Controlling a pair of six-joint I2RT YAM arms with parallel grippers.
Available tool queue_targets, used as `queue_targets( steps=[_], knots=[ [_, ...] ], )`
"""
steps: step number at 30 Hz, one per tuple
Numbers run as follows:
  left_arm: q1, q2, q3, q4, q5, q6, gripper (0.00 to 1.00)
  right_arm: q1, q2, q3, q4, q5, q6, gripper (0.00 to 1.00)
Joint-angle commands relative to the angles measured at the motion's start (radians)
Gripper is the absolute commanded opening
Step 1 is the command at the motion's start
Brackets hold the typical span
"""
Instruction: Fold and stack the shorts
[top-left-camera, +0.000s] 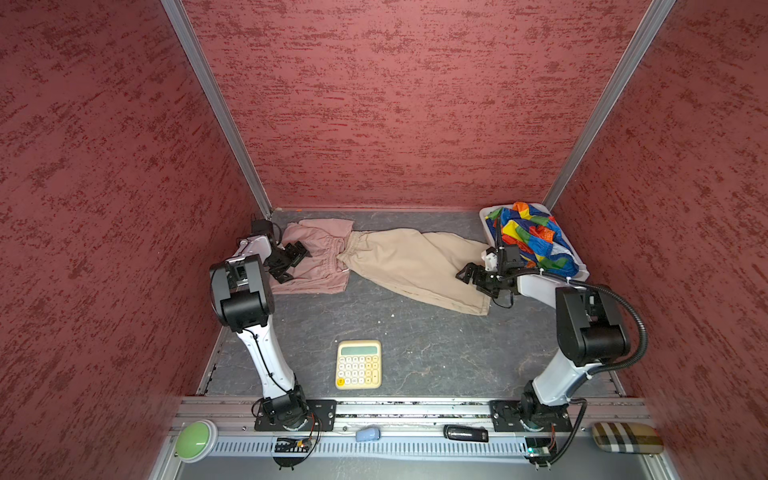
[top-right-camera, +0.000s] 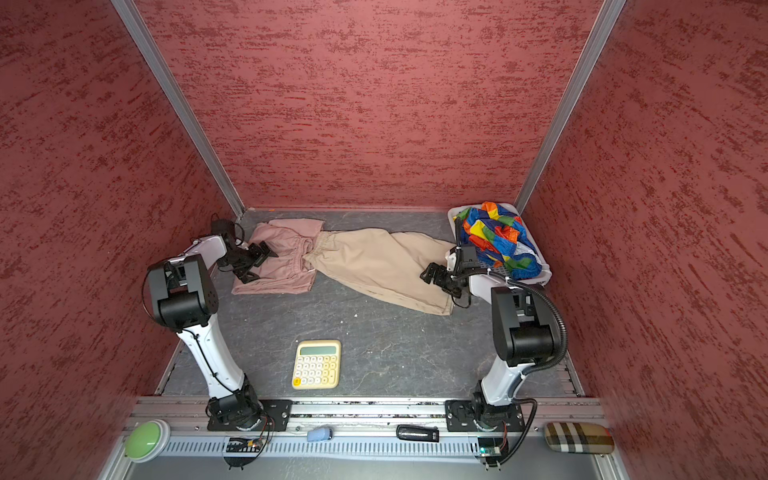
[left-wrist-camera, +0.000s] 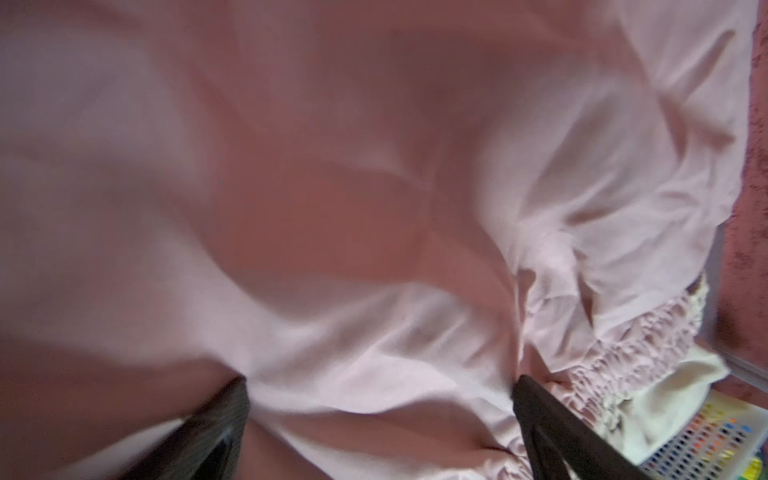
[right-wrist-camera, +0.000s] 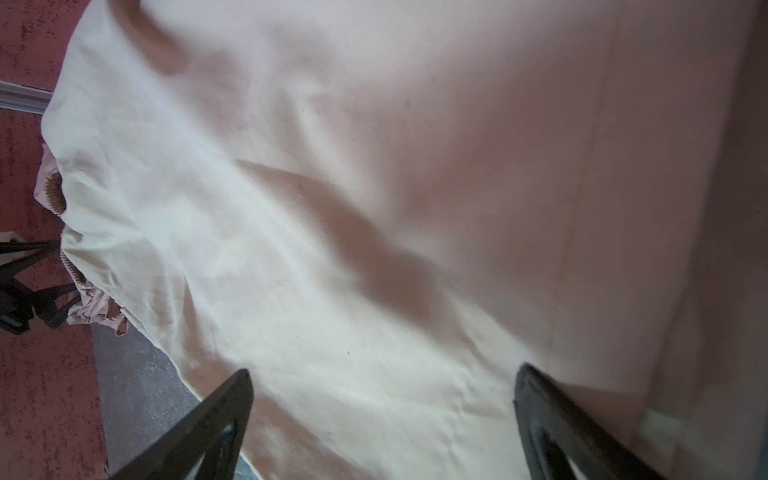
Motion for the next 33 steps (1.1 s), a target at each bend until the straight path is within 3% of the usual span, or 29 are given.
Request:
queue_targets(
  steps=[1,7,12,16,19,22,26,33],
  knots=[
    [0.032,0.058,0.028,0.030,-0.049,0.003,0.99,0.000,0.027,-0.008,-0.020,0.021,-0.023,0.99],
    [0.076,0.149,0.123,-0.015,-0.085,0.025,0.99,-0.002,0.024,-0.020,-0.026,0.027,-0.024,0.99],
    [0.140,0.133,0.077,0.040,-0.079,-0.023,0.99,-0.003,0.026,-0.016,-0.036,0.029,-0.028,0.99],
    [0.159,0.051,-0.003,0.142,0.049,-0.097,0.99,-0.003,0.029,-0.009,-0.039,0.034,-0.028,0.99],
    [0.090,-0.042,0.006,0.165,0.101,-0.105,0.99,-0.003,0.036,0.004,-0.043,0.032,-0.026,0.99],
    [-0.014,-0.088,0.099,0.096,0.058,-0.068,0.99,-0.002,0.039,0.022,-0.046,0.027,-0.020,0.99],
    [-0.129,-0.022,0.216,-0.010,-0.008,-0.028,0.99,-0.002,0.027,0.028,-0.050,0.026,-0.015,0.99],
    [-0.128,0.106,0.223,0.001,-0.027,-0.047,0.99,-0.001,-0.009,0.025,-0.075,0.024,-0.023,0.99]
  ],
)
